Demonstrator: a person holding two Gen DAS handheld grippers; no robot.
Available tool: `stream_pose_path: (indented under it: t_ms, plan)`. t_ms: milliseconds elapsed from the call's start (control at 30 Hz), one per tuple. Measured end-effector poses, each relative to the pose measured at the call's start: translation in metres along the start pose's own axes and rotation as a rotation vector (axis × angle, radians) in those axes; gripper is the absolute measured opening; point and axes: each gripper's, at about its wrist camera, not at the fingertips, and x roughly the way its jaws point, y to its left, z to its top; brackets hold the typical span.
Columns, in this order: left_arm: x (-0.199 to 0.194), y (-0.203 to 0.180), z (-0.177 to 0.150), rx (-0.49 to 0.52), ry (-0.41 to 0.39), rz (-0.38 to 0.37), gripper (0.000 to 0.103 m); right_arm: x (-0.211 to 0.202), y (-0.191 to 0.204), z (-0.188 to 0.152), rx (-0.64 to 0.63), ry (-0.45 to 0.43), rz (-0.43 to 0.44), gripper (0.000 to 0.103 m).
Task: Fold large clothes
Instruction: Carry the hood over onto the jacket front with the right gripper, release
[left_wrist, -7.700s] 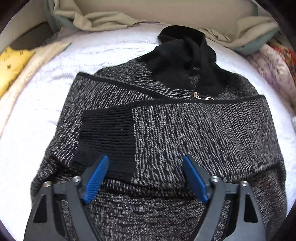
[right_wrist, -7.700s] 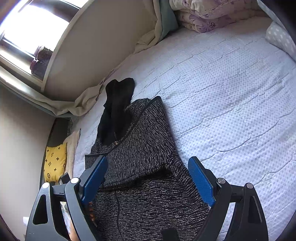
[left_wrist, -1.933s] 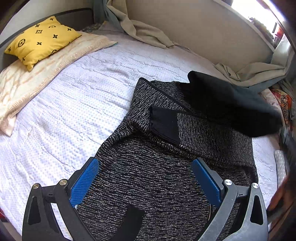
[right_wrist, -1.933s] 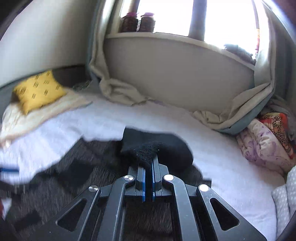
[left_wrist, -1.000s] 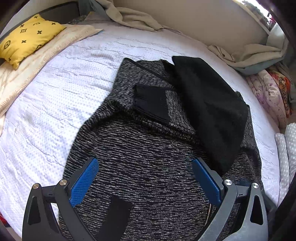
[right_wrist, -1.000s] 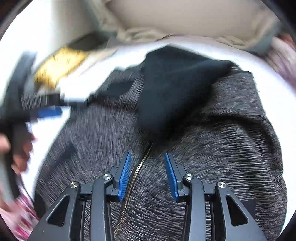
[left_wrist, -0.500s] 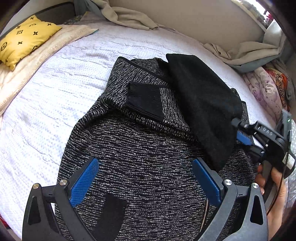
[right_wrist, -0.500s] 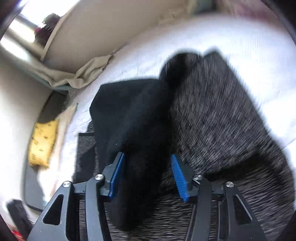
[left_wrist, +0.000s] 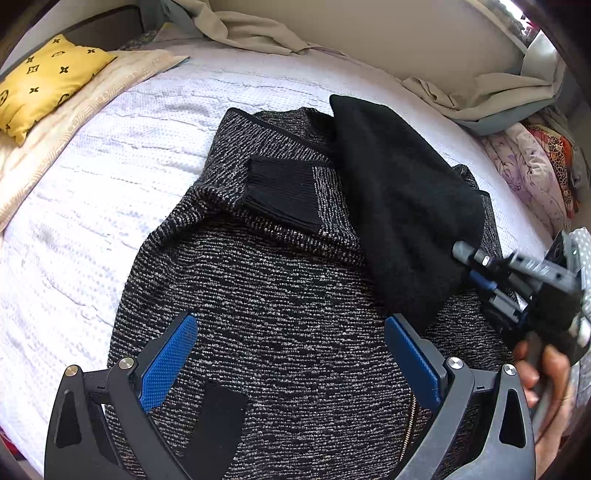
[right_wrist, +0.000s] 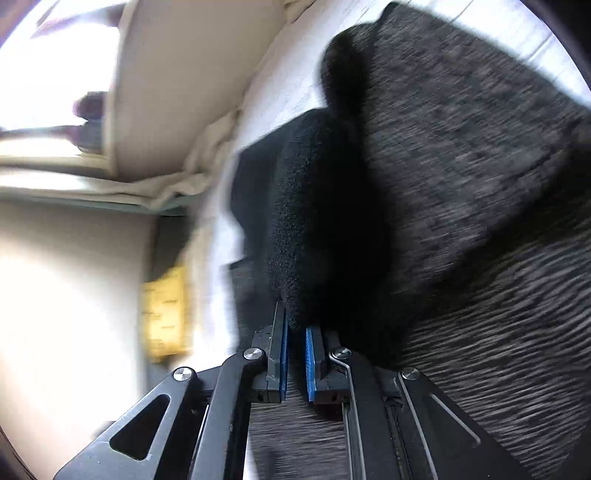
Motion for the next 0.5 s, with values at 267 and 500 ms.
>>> stream_pose_path:
  t_ms: [267,500]
  plan:
    - [0.001,-0.001,-0.001,0.008,0.005,0.009,0.102,-0.007,0.013,-0.014,-0.219,-0.042,-0.288,0.033]
    - [-0.003,0.000,0.000,-0.001,-0.012,0.020,0.103,-0.032,0.091,-0.014,-0.565,-0.287,-0.464,0.043]
